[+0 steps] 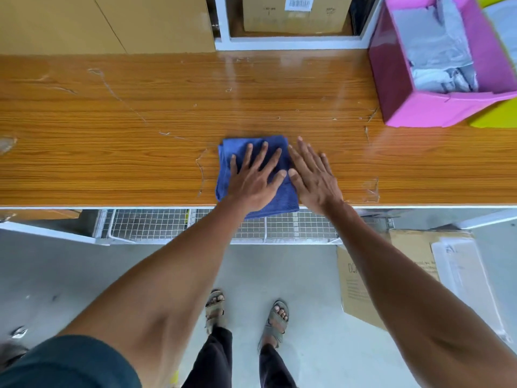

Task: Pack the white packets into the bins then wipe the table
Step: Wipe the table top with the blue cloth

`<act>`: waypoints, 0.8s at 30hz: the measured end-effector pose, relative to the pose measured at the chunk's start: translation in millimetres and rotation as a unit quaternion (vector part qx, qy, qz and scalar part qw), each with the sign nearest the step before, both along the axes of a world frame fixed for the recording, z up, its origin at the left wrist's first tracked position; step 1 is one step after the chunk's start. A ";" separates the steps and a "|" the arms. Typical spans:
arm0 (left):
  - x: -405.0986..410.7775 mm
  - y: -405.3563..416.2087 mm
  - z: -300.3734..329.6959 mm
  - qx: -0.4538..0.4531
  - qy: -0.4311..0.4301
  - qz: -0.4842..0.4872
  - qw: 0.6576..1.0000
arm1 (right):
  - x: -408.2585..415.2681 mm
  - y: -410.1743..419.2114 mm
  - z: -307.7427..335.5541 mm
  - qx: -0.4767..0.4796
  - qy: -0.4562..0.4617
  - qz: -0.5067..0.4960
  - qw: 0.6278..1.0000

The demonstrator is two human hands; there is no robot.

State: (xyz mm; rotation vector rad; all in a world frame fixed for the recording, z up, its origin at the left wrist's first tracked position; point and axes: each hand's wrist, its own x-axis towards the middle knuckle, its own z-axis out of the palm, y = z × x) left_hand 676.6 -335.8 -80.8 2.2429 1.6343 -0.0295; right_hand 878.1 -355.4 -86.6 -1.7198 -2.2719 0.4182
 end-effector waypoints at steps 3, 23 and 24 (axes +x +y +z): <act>-28.3 -16.3 9.0 0.037 -0.007 -0.076 0.996 | 2.3 -15.4 -0.1 0.003 -0.041 0.096 0.995; -92.7 -56.7 71.8 0.025 -0.021 -0.140 0.990 | -12.3 -43.8 41.0 -0.045 -0.016 0.158 0.986; -91.3 -57.3 82.0 -0.032 -0.048 -0.112 0.992 | -12.7 -44.2 54.7 -0.115 -0.018 0.137 0.984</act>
